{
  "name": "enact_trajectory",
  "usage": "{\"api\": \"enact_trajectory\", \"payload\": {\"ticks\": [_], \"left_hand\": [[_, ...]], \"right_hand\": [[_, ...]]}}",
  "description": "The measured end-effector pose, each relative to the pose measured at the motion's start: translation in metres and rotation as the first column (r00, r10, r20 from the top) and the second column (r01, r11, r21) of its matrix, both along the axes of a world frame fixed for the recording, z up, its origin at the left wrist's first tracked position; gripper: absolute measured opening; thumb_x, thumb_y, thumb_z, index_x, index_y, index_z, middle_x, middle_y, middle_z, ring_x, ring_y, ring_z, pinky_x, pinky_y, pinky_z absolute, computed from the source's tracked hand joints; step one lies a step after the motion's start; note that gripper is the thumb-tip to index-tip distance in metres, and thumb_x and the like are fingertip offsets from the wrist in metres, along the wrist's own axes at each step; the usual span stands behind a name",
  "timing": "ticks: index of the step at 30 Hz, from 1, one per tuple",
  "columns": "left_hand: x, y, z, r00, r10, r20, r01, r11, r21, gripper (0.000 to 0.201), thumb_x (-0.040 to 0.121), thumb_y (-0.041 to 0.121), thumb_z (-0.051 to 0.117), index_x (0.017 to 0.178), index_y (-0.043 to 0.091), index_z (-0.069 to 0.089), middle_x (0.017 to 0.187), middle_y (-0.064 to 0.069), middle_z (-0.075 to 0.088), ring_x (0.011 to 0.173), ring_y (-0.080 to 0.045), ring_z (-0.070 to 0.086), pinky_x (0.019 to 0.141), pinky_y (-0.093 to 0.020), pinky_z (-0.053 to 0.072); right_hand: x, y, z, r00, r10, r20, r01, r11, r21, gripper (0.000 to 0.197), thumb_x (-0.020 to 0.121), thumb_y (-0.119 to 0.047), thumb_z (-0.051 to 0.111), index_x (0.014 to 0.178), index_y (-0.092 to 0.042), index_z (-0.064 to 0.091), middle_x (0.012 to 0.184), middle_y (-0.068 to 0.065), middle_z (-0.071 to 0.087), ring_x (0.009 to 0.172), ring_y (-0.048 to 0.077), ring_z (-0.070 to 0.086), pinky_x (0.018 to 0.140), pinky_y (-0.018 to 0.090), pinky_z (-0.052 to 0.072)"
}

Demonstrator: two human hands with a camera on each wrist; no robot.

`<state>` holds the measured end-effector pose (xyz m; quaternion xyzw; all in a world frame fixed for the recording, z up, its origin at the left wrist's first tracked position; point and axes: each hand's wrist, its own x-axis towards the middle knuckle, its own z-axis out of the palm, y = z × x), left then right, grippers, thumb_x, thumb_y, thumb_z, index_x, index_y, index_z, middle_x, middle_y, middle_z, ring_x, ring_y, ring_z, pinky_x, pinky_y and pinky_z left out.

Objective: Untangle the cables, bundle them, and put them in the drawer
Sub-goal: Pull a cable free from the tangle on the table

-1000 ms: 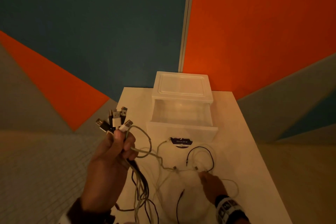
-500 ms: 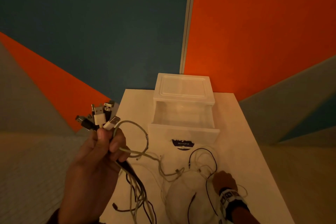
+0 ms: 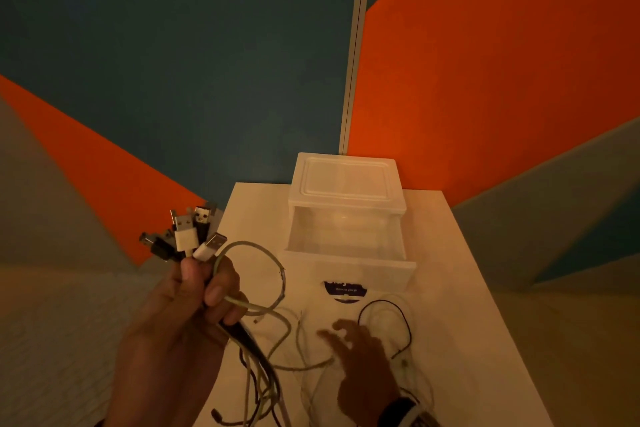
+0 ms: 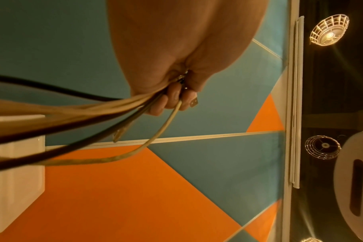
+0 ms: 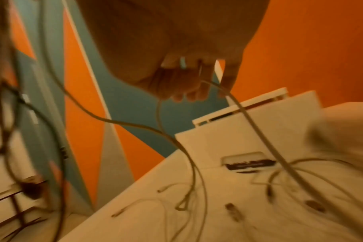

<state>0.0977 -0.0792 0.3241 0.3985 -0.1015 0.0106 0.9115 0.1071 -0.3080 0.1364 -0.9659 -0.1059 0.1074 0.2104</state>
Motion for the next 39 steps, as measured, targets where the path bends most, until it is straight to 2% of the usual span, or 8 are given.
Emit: {"api": "enact_trajectory", "payload": {"ticks": [4, 9, 14, 18, 24, 28, 34, 39], "left_hand": [[0.002, -0.003, 0.005, 1.000, -0.015, -0.001, 0.015, 0.999, 0.035, 0.027, 0.079, 0.038, 0.071, 0.080, 0.017, 0.054, 0.063, 0.006, 0.041, 0.050, -0.007, 0.033, 0.049, -0.022, 0.037], [0.006, 0.003, -0.007, 0.996, 0.051, -0.068, -0.045, 0.994, 0.097, 0.034, 0.075, 0.042, 0.074, 0.090, 0.018, 0.056, 0.067, 0.004, 0.038, 0.053, -0.007, 0.034, 0.049, -0.021, 0.040], [0.013, -0.001, -0.026, 0.987, 0.084, -0.137, -0.064, 0.988, 0.143, 0.015, 0.082, 0.037, 0.066, 0.079, 0.022, 0.065, 0.066, 0.004, 0.039, 0.052, -0.006, 0.032, 0.047, -0.021, 0.037], [0.018, -0.020, -0.058, 0.953, 0.181, -0.244, -0.074, 0.917, 0.391, 0.016, 0.089, 0.026, 0.052, 0.084, 0.019, 0.065, 0.066, 0.000, 0.048, 0.053, -0.008, 0.037, 0.052, -0.026, 0.032], [0.015, -0.065, -0.109, 0.957, 0.097, -0.273, 0.116, 0.734, 0.669, 0.016, 0.095, 0.023, 0.050, 0.100, 0.013, 0.063, 0.066, -0.003, 0.053, 0.046, -0.004, 0.040, 0.048, -0.019, 0.034], [0.013, -0.077, -0.120, 0.966, 0.080, -0.245, 0.107, 0.741, 0.663, 0.022, 0.097, 0.003, 0.044, 0.114, -0.008, 0.053, 0.066, -0.004, 0.052, 0.043, 0.003, 0.045, 0.046, -0.010, 0.035], [0.015, -0.079, -0.123, 0.965, 0.100, -0.243, 0.102, 0.710, 0.697, 0.024, 0.098, 0.013, 0.046, 0.116, 0.003, 0.058, 0.061, 0.008, 0.059, 0.042, 0.004, 0.048, 0.046, -0.009, 0.035], [0.014, -0.079, -0.126, 0.935, 0.093, -0.343, 0.157, 0.756, 0.635, 0.021, 0.097, 0.022, 0.050, 0.114, 0.017, 0.060, 0.058, -0.002, 0.053, 0.047, -0.008, 0.038, 0.047, -0.025, 0.032]], "right_hand": [[0.003, 0.012, -0.007, 0.979, 0.187, -0.074, -0.198, 0.964, -0.178, 0.030, 0.089, -0.032, 0.045, 0.115, -0.030, 0.059, 0.130, 0.000, 0.035, 0.122, 0.027, 0.035, 0.091, 0.042, 0.029], [0.018, 0.004, 0.008, 0.984, 0.108, -0.145, -0.138, 0.968, -0.212, 0.028, 0.095, -0.040, 0.038, 0.108, -0.030, 0.060, 0.113, 0.003, 0.045, 0.109, 0.027, 0.041, 0.091, 0.044, 0.034], [0.029, -0.012, 0.016, 0.967, 0.013, -0.256, 0.021, 0.992, 0.128, 0.017, 0.089, -0.040, 0.044, 0.080, -0.041, 0.058, 0.090, -0.017, 0.060, 0.098, 0.015, 0.060, 0.090, 0.041, 0.044], [0.026, -0.012, 0.025, 0.958, -0.035, -0.285, 0.154, 0.900, 0.407, 0.012, 0.083, -0.036, 0.063, 0.082, -0.026, 0.069, 0.086, -0.005, 0.071, 0.082, 0.008, 0.066, 0.080, 0.027, 0.055], [0.016, -0.001, 0.038, 0.968, -0.120, -0.222, 0.232, 0.766, 0.600, 0.021, 0.089, -0.009, 0.056, 0.078, -0.017, 0.071, 0.069, 0.002, 0.069, 0.062, 0.010, 0.064, 0.062, 0.022, 0.053], [0.013, 0.004, 0.045, 0.963, -0.191, -0.192, 0.270, 0.631, 0.727, 0.027, 0.088, 0.002, 0.054, 0.090, -0.016, 0.073, 0.078, 0.006, 0.073, 0.071, 0.018, 0.070, 0.068, 0.032, 0.059], [0.012, 0.007, 0.043, 0.924, -0.253, -0.287, 0.377, 0.464, 0.802, 0.025, 0.086, -0.028, 0.059, 0.110, -0.023, 0.060, 0.103, -0.002, 0.074, 0.100, 0.011, 0.068, 0.086, 0.030, 0.052], [0.000, 0.013, 0.050, 0.949, -0.060, -0.310, 0.308, 0.397, 0.865, 0.034, 0.091, 0.012, 0.045, 0.118, -0.007, 0.049, 0.121, 0.005, 0.066, 0.106, 0.010, 0.066, 0.078, 0.020, 0.051]]}}
